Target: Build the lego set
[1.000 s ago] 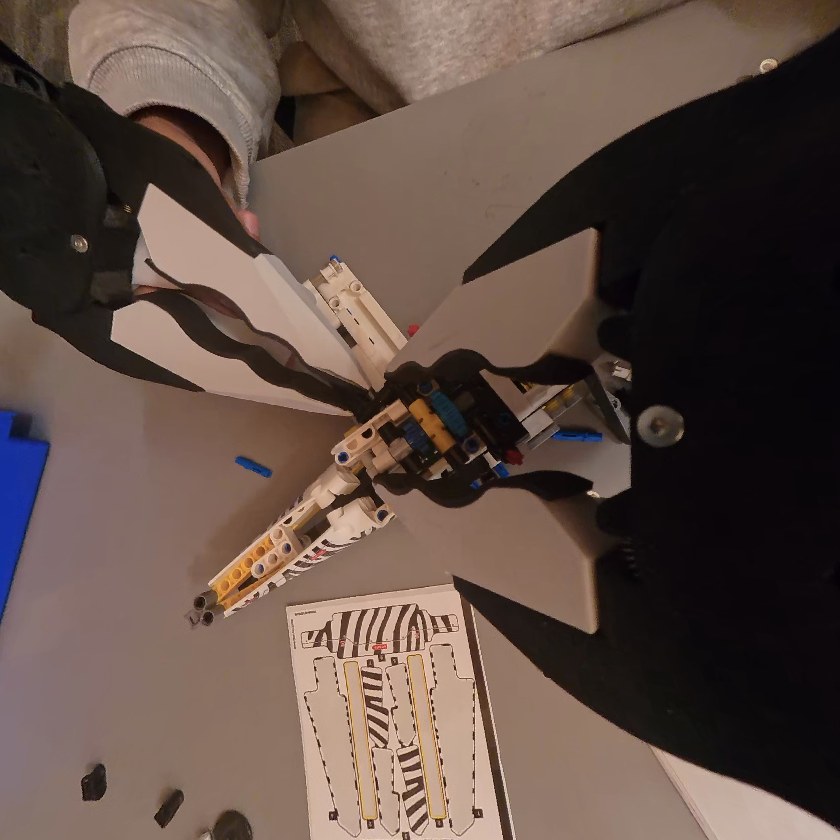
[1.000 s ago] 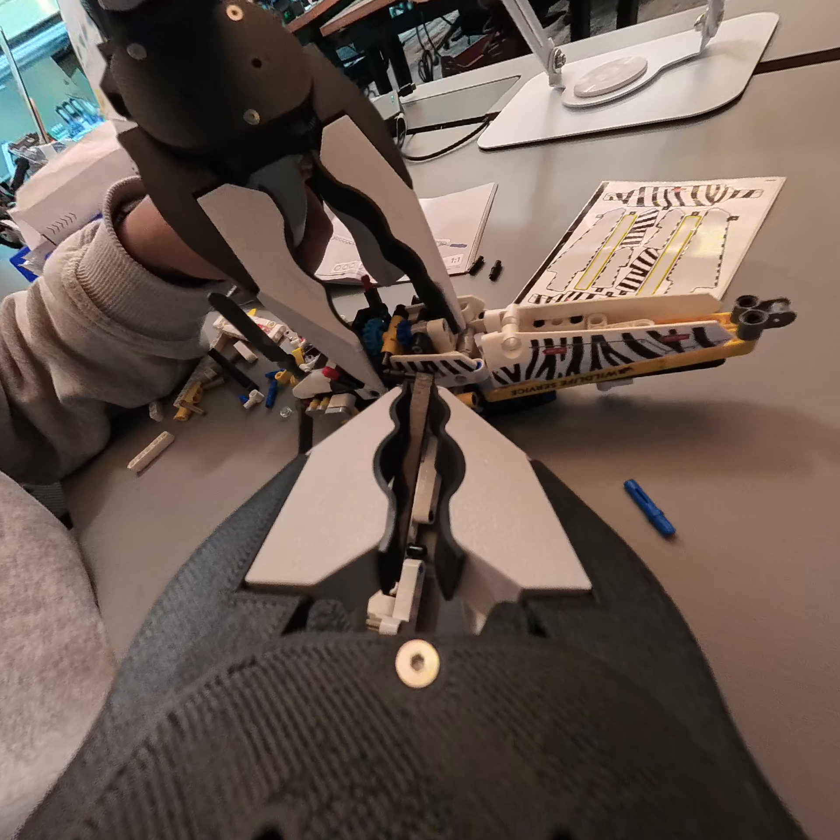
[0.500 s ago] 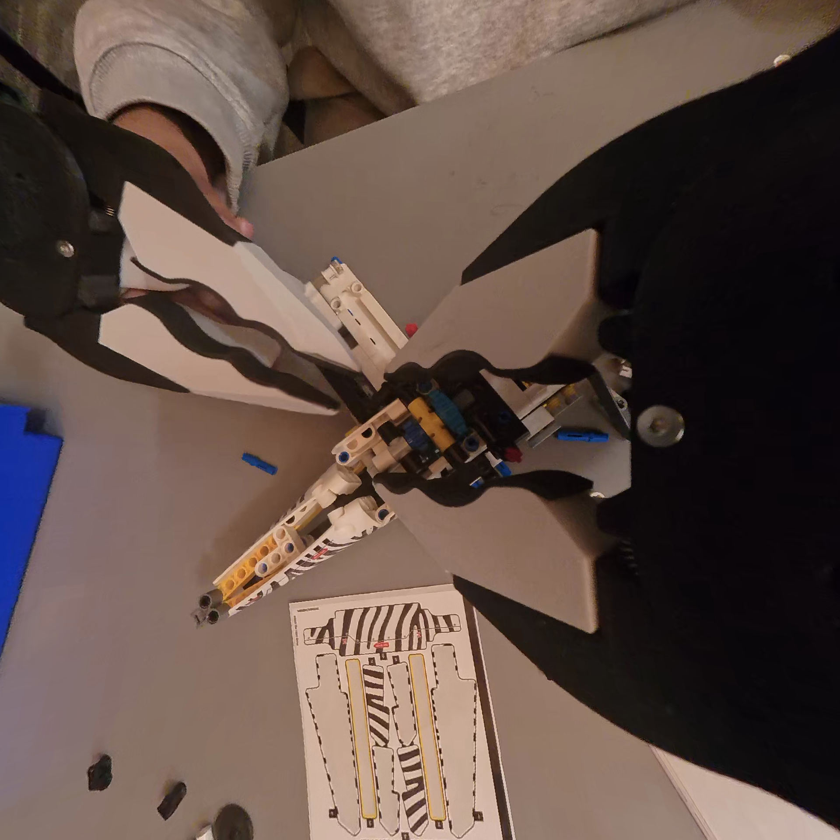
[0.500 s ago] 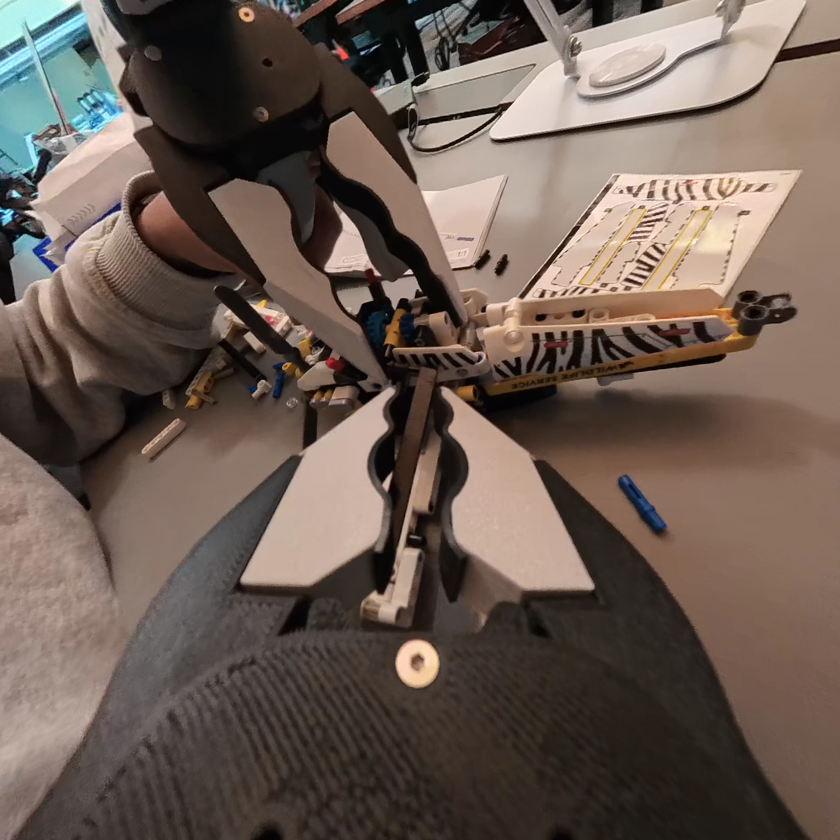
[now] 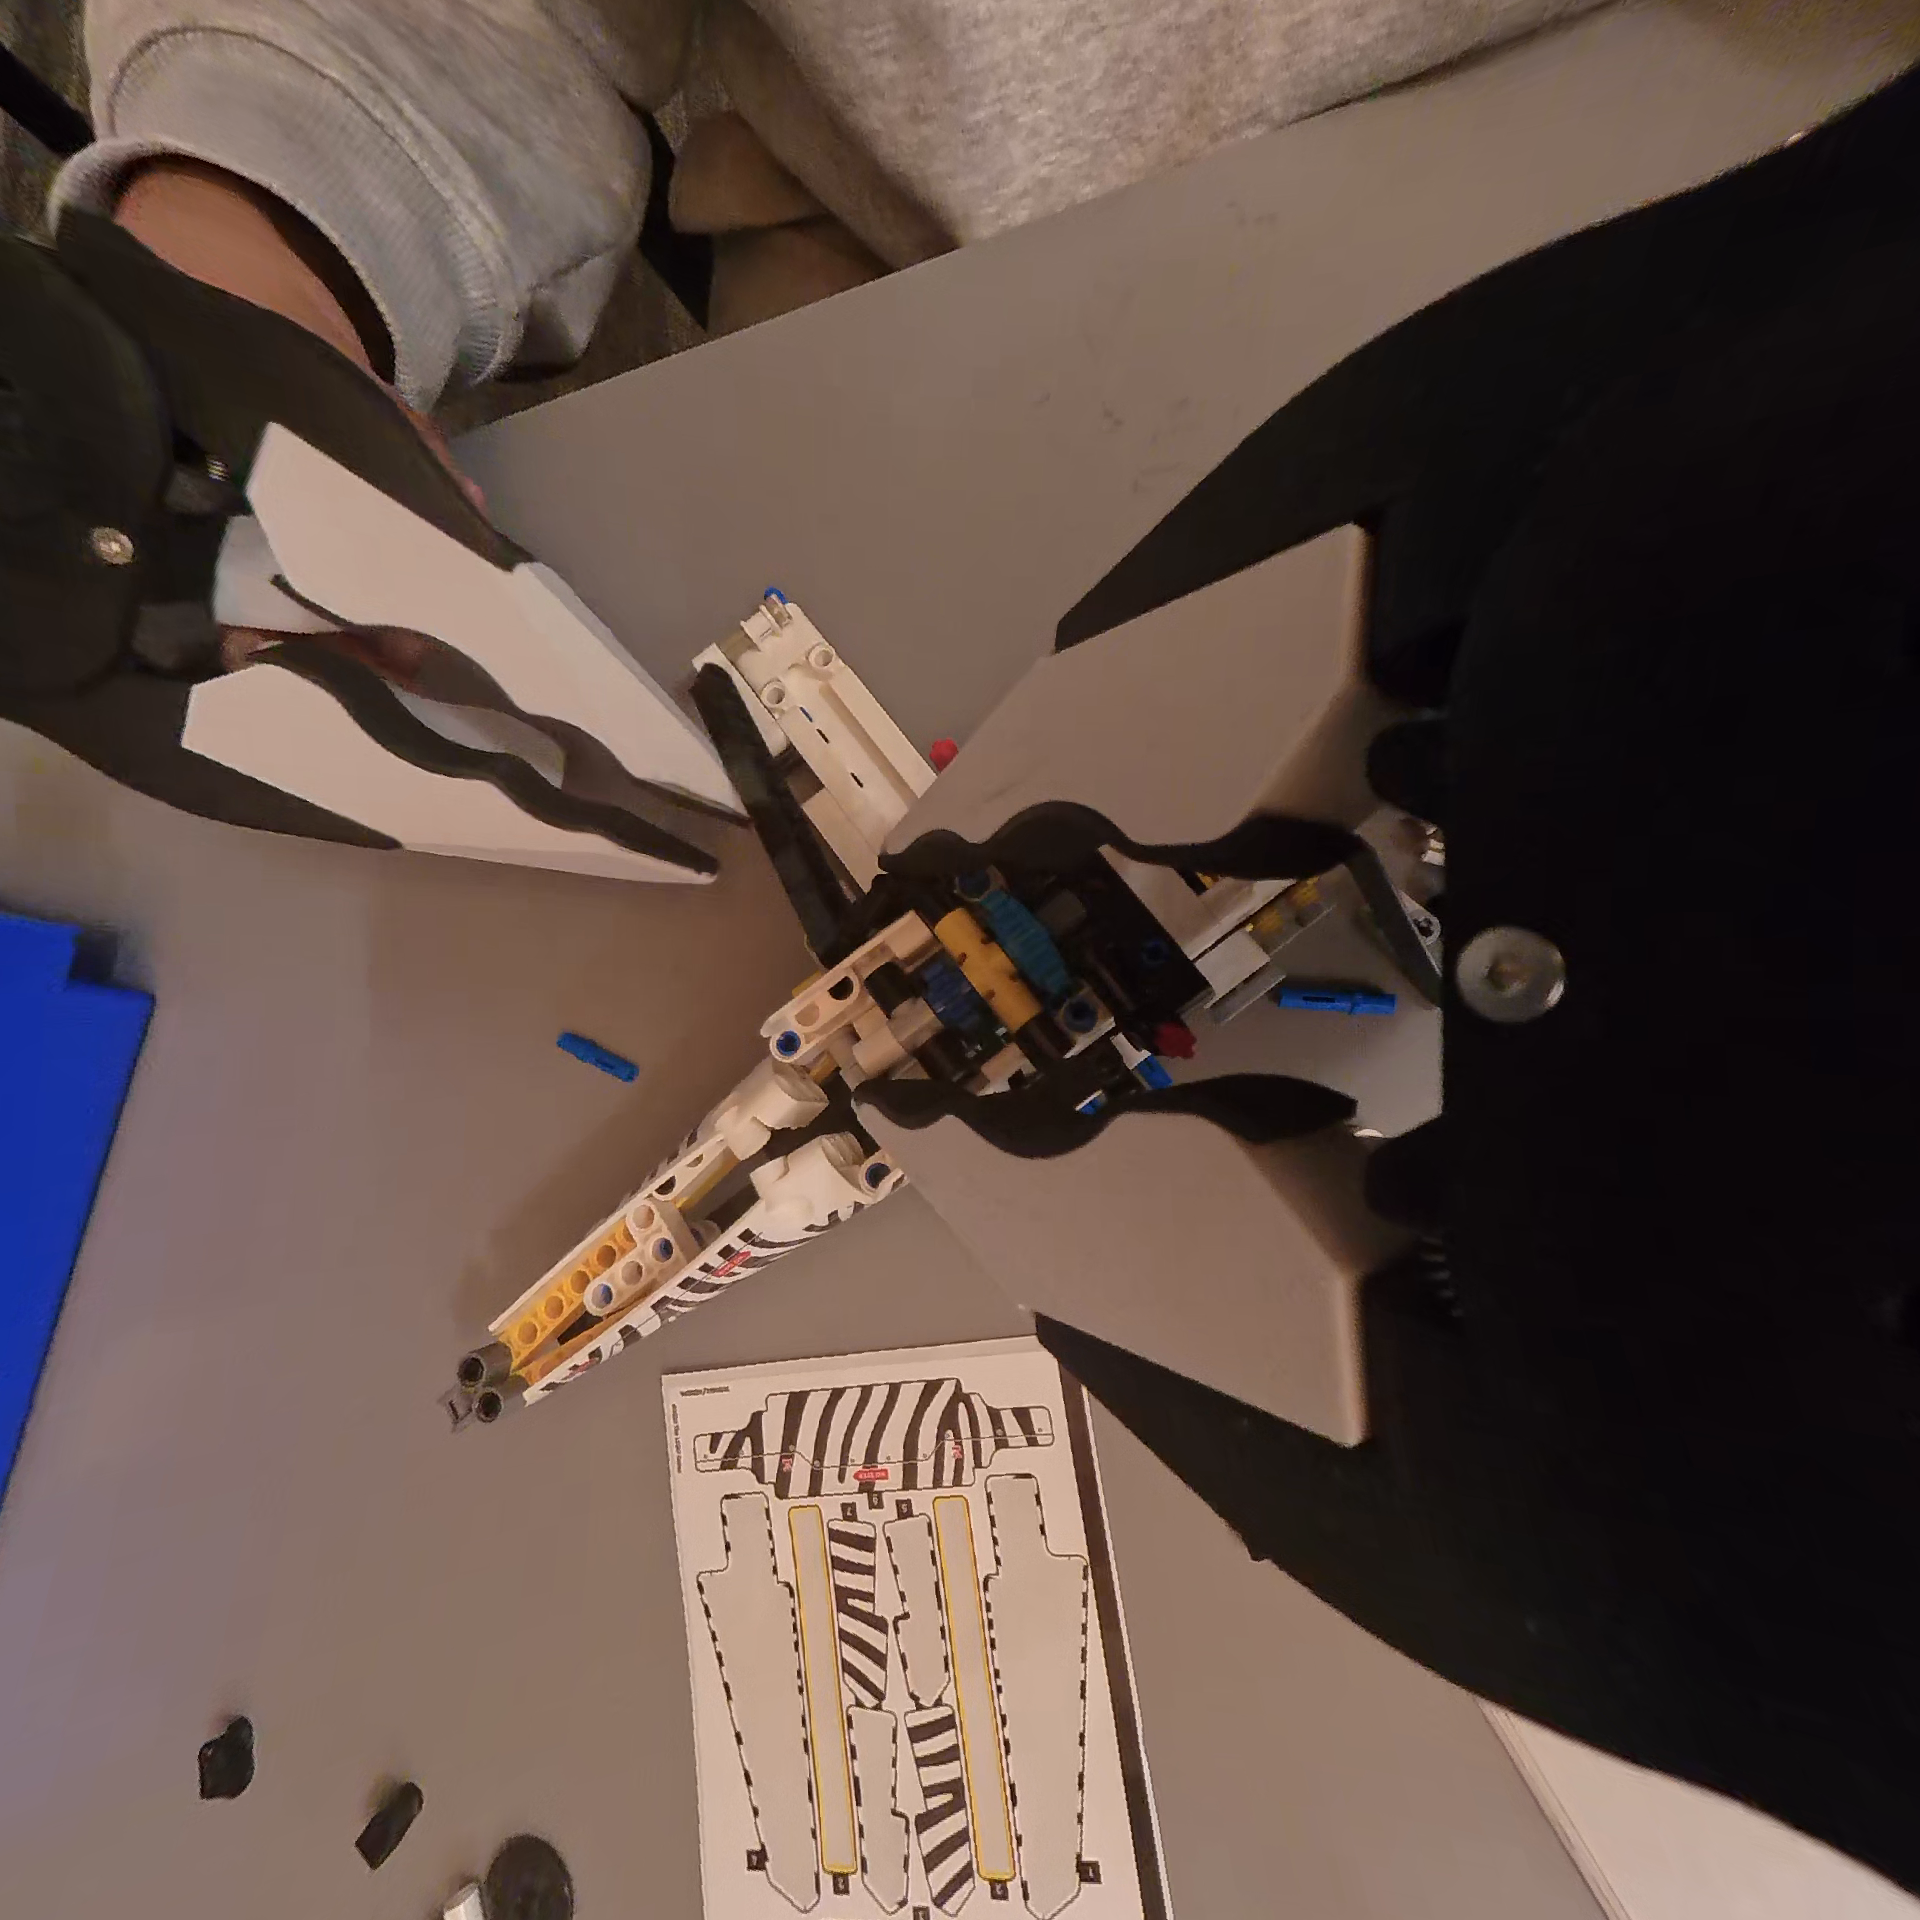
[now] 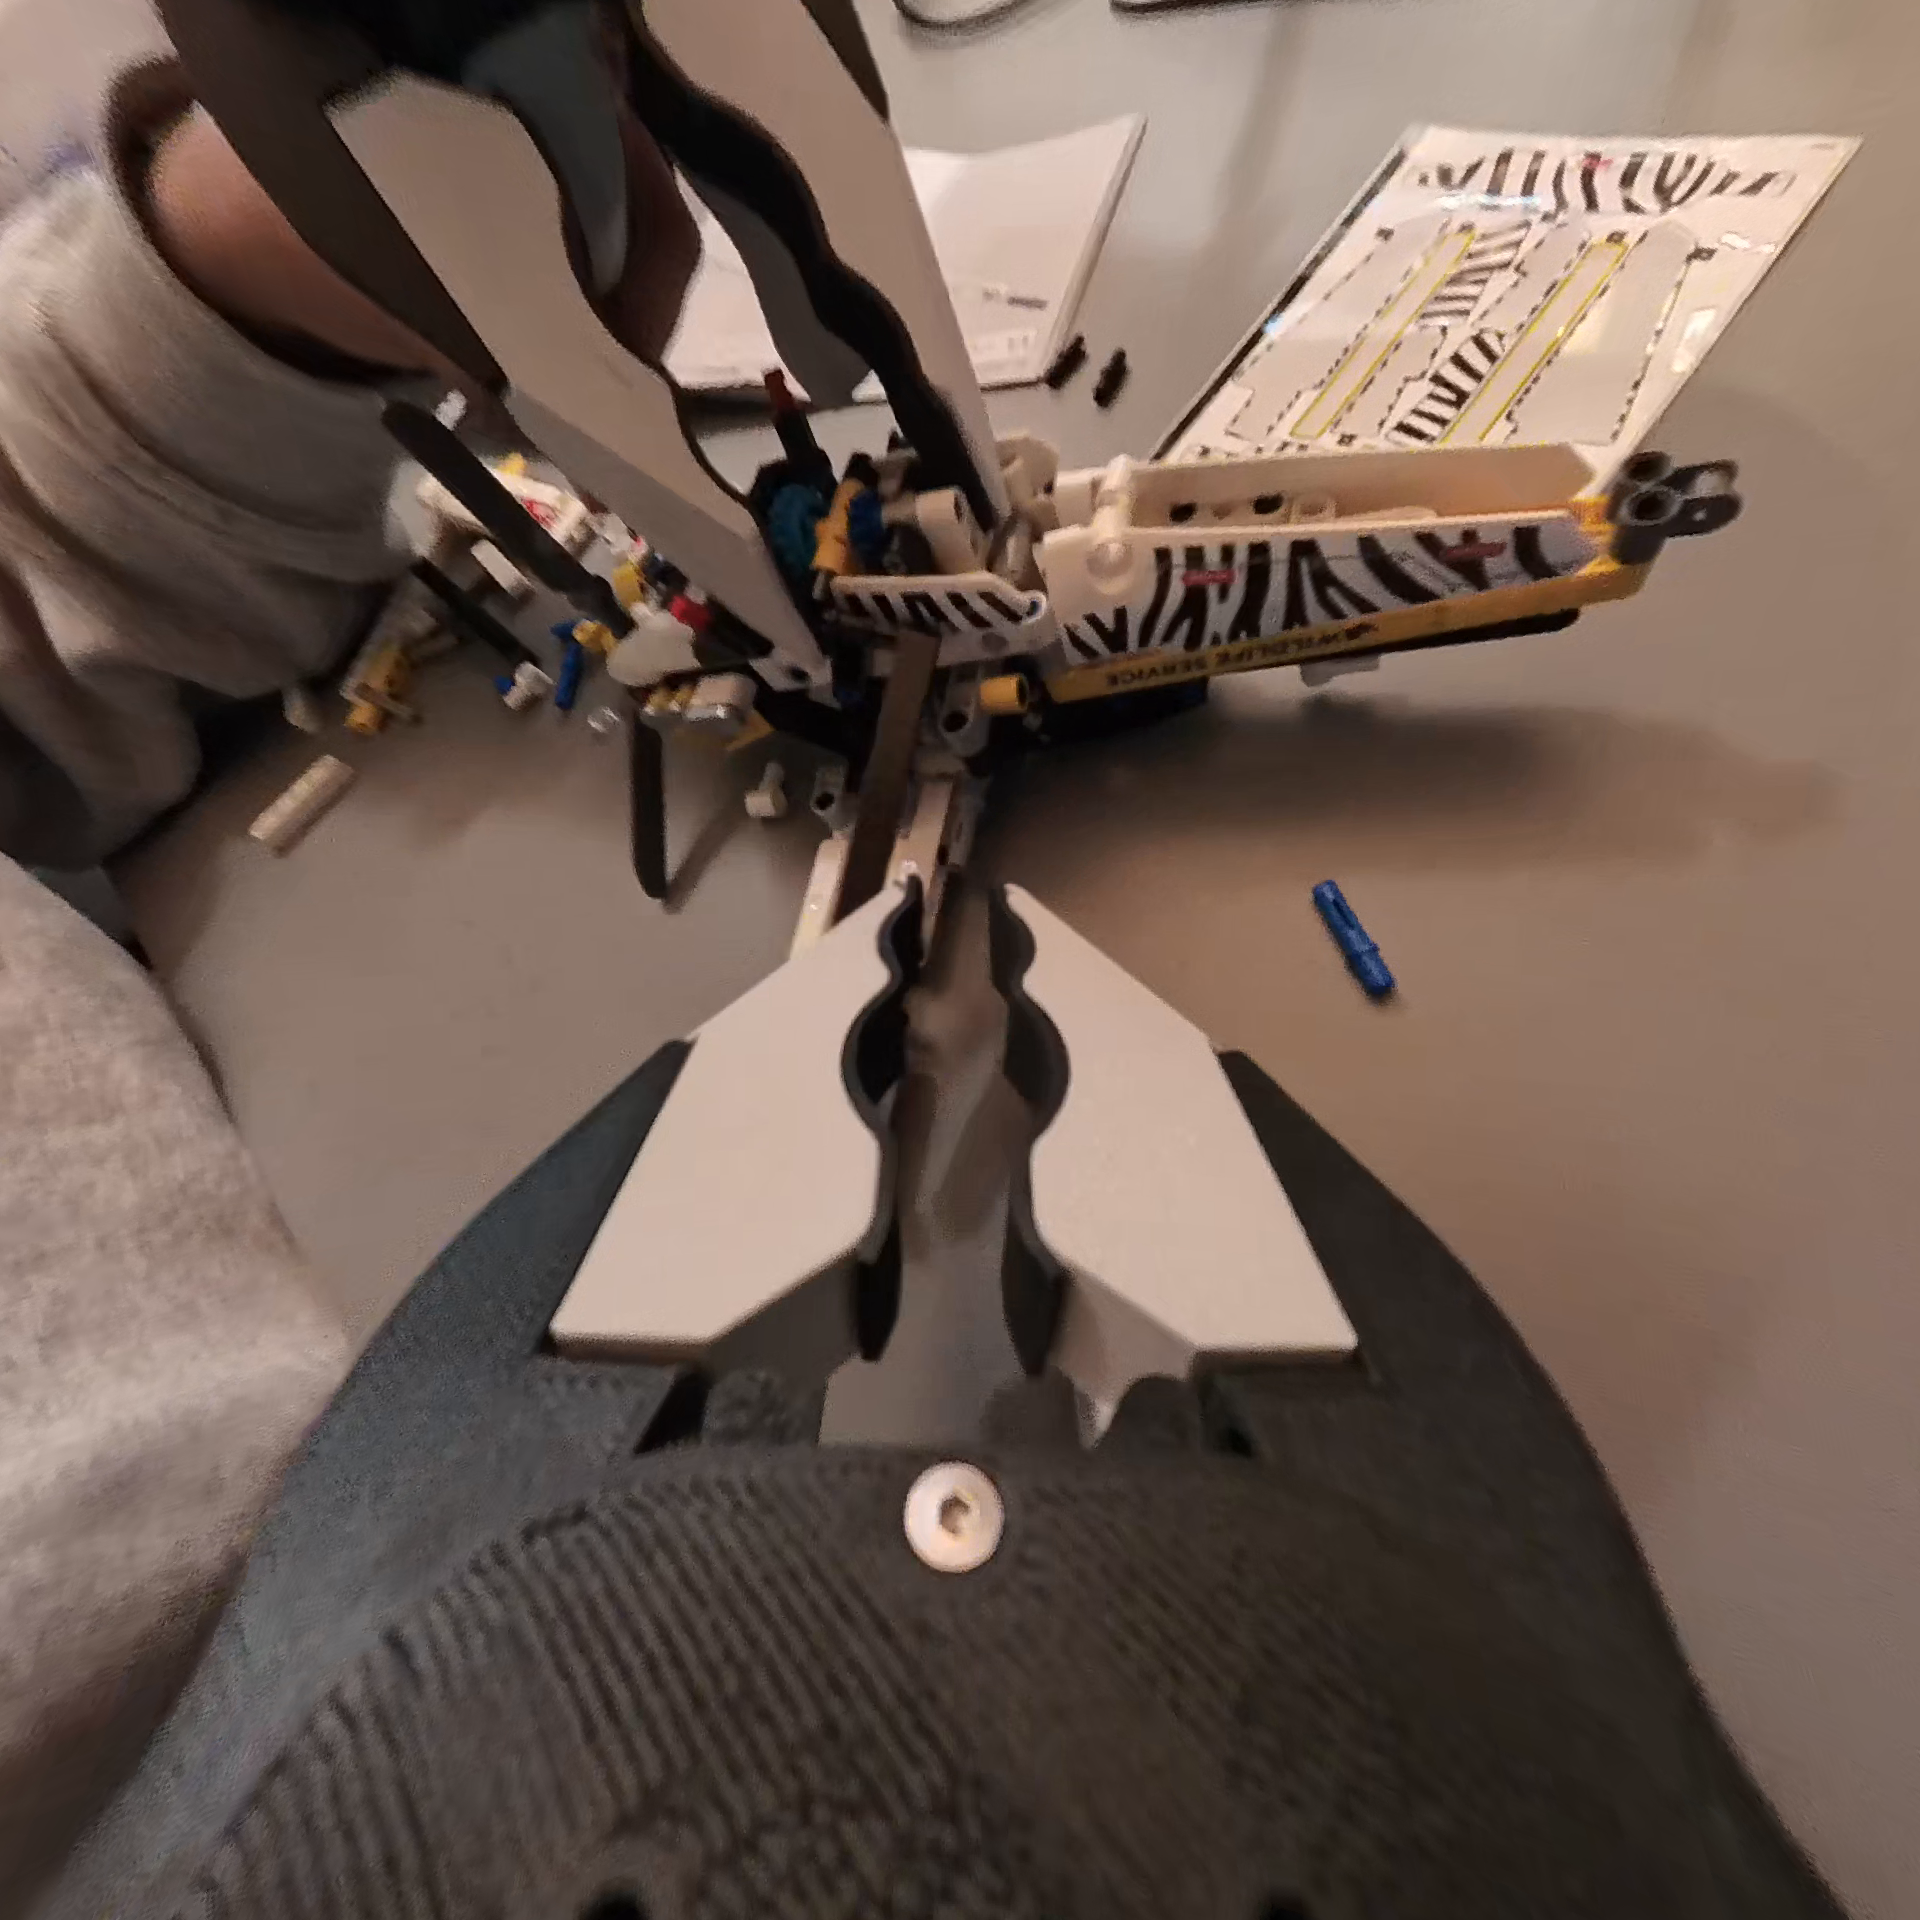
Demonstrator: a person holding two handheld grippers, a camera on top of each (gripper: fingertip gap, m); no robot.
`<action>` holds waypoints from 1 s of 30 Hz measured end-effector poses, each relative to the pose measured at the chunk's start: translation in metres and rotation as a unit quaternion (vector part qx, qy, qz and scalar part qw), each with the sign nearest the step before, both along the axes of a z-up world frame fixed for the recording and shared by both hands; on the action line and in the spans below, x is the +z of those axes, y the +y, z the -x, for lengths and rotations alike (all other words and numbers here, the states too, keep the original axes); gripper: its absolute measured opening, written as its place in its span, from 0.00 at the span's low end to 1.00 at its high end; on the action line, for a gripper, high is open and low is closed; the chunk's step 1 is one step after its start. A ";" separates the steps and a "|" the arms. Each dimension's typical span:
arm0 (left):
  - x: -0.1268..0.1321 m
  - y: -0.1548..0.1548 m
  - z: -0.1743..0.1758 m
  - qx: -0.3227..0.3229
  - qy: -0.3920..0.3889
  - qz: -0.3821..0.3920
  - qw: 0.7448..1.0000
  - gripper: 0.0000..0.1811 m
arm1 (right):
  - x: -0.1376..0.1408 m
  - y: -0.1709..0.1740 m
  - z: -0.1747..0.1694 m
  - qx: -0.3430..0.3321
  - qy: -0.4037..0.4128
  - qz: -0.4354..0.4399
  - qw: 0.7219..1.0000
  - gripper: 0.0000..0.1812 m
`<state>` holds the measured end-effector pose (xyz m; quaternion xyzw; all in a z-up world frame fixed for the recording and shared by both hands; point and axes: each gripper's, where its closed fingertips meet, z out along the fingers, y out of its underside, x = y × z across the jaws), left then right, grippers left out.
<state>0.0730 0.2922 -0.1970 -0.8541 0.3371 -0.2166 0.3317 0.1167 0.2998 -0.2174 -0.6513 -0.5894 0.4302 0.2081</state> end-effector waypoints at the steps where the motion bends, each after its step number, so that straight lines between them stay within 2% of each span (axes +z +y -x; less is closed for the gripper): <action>1: 0.000 0.000 0.000 0.000 0.000 0.000 1.000 0.21 | -0.002 0.000 0.001 0.000 -0.005 -0.012 1.000 0.06; 6: 0.000 0.000 0.000 0.000 -0.001 0.000 1.000 0.21 | 0.008 -0.002 0.002 -0.004 0.011 -0.002 1.000 0.07; 10: 0.000 0.000 0.000 0.000 0.000 -0.002 1.000 0.21 | 0.022 -0.016 0.001 0.026 0.042 0.090 0.995 0.13; 13: 0.000 0.001 0.000 -0.001 -0.002 -0.002 1.000 0.21 | 0.016 -0.020 0.004 0.029 0.030 0.124 0.991 0.18; 17: 0.000 0.001 -0.001 -0.001 -0.006 -0.003 1.000 0.21 | 0.000 -0.024 0.008 0.034 -0.001 0.092 0.995 0.14; 20: 0.000 0.001 -0.001 -0.003 -0.005 -0.005 1.000 0.21 | -0.004 -0.024 0.012 0.029 0.001 0.072 0.997 0.05; 27: 0.001 0.002 0.001 0.002 -0.013 -0.001 1.000 0.21 | -0.002 -0.016 0.014 0.031 0.021 -0.092 0.995 0.05; 30: 0.001 0.002 0.001 0.004 -0.021 0.005 1.000 0.21 | 0.004 -0.013 0.015 0.028 0.041 -0.131 0.990 0.05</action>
